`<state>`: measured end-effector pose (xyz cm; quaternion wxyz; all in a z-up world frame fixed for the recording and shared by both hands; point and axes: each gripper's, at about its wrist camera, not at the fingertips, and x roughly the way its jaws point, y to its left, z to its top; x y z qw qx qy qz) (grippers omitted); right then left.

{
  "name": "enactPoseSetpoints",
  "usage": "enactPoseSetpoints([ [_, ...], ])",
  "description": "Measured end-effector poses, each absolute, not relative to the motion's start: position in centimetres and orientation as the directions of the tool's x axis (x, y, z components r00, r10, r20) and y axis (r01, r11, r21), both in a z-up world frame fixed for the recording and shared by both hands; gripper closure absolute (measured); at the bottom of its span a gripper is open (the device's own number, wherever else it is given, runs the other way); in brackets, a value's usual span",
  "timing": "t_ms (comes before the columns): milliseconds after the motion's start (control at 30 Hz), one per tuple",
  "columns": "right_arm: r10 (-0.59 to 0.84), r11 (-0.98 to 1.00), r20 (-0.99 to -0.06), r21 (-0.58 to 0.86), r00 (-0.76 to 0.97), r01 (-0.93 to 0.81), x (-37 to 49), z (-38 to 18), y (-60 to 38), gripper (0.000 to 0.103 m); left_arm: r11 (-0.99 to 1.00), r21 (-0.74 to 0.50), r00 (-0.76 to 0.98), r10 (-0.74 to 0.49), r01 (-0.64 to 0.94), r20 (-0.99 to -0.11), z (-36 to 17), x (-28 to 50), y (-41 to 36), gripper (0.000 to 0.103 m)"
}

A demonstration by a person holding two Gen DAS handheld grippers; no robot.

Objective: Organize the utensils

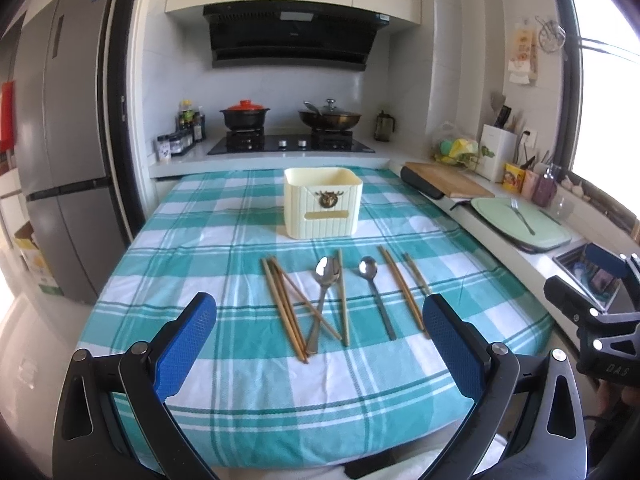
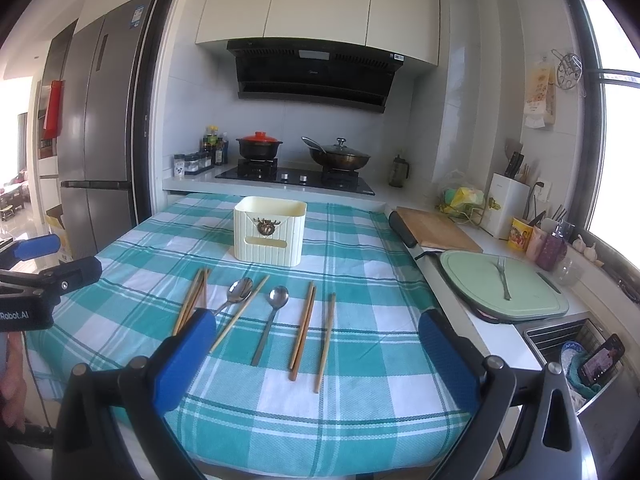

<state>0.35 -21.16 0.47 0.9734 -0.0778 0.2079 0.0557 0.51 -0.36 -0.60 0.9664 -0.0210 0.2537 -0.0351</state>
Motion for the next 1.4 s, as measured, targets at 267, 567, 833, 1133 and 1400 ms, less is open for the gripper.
enactPoseSetpoints([
  [267,0.074,0.982,-0.411,-0.13,0.909,-0.139,0.4,0.4,-21.2,0.0,0.997,-0.05,0.864,-0.076,0.059,-0.498,-0.8,0.6,-0.5,0.0],
  [567,0.067,0.983,-0.408,-0.131,0.911,-0.131,0.6,0.3,-21.0,0.0,0.996,-0.076,0.872,-0.074,0.043,-0.483,-0.7,0.6,0.6,0.0],
  [833,0.069,0.982,-0.409,-0.13,0.91,-0.133,0.6,0.2,-21.1,0.0,0.998,-0.064,0.896,-0.054,0.029,-0.44,-0.1,0.6,1.1,0.0],
  [1133,0.064,0.983,-0.413,-0.13,0.908,-0.128,0.8,0.2,-21.1,0.0,0.995,-0.095,0.889,-0.059,0.018,-0.455,-0.5,1.1,1.5,0.0],
  [1400,0.064,0.983,-0.416,-0.129,0.907,-0.129,1.0,0.1,-21.0,0.0,0.996,-0.091,0.891,-0.047,0.007,-0.451,-0.5,1.0,1.6,0.0],
])
